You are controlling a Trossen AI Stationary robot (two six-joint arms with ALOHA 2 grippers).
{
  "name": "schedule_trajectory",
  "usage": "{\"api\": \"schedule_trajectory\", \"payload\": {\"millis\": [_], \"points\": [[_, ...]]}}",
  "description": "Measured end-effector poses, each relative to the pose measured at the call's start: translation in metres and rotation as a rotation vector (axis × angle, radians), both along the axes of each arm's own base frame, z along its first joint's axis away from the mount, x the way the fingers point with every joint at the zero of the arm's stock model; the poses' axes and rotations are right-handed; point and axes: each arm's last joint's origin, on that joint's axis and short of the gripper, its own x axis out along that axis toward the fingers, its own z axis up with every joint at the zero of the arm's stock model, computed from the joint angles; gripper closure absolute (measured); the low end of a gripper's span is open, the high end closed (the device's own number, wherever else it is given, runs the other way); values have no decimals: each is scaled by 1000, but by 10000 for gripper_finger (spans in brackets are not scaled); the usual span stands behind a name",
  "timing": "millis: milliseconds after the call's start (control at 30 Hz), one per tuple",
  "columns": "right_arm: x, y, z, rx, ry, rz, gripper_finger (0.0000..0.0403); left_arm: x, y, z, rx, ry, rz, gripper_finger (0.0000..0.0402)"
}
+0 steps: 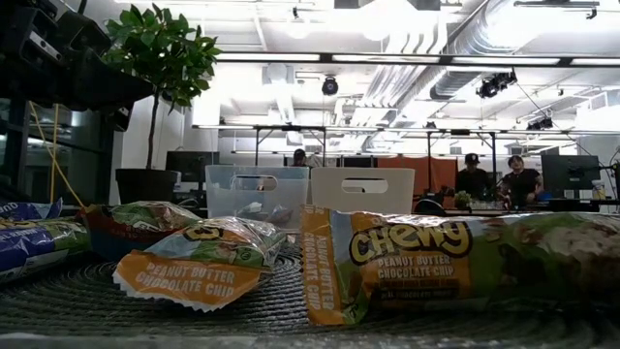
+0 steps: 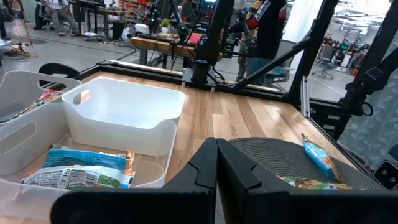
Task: Pick and place Granola Bars by type
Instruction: Put the yellow granola bar into the transparent bin
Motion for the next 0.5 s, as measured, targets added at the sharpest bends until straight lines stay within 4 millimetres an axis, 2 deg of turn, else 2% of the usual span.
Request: {"api": "schedule_trajectory", "payload": {"millis": [267,500], "points": [[12,-47,12,143,-128,-109,363,0,0,0,0,-1,0,401],[17,-82,14,229,-162,-180,367,0,0,0,0,-1,0,401]]}}
